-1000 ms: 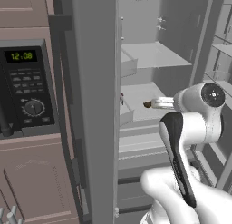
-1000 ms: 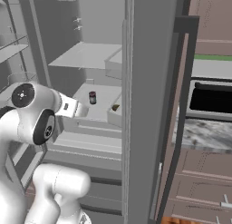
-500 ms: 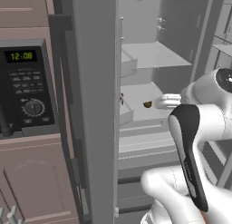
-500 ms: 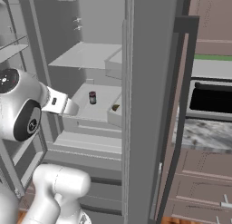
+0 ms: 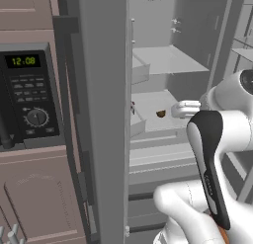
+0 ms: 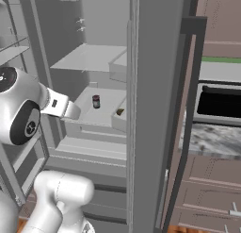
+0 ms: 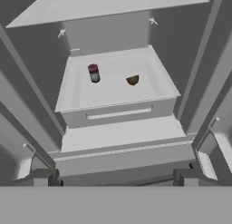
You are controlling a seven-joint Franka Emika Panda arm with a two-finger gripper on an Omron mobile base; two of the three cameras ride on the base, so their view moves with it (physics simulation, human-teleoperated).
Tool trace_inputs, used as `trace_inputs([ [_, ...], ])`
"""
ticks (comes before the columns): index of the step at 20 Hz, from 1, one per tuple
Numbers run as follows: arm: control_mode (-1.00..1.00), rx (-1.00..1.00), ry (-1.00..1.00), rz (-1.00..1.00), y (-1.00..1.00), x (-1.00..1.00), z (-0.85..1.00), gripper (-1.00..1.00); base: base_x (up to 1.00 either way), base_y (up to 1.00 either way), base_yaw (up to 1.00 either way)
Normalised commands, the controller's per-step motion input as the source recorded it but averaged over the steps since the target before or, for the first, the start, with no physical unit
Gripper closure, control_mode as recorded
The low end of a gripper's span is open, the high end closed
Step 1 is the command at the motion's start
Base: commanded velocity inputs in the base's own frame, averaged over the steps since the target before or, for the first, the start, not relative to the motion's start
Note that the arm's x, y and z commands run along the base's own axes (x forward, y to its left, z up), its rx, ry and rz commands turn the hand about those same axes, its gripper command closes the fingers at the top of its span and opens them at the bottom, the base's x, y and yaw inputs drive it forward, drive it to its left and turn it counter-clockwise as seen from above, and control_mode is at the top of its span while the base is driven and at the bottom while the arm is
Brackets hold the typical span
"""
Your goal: Move the kiwi and jam from the top shelf to the second highest shelf to make space. Then, place the pitcher from the counter on the cleared top shelf.
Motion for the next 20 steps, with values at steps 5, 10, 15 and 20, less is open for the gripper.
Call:
trace_inputs([
  [5, 1.00, 0.00, 0.00, 0.00, 0.00, 0.00, 0.00, -1.00, 0.00, 0.00, 0.00],
  [10, 1.00, 0.00, 0.00, 0.00, 0.00, 0.00, 0.00, -1.00, -0.36, 0.00, 0.00],
  [15, 1.00, 0.00, 0.00, 0.00, 0.00, 0.00, 0.00, -1.00, -0.09, 0.11, -0.14],
  [20, 1.00, 0.00, 0.00, 0.00, 0.00, 0.00, 0.00, -1.00, 0.13, 0.19, -0.29],
])
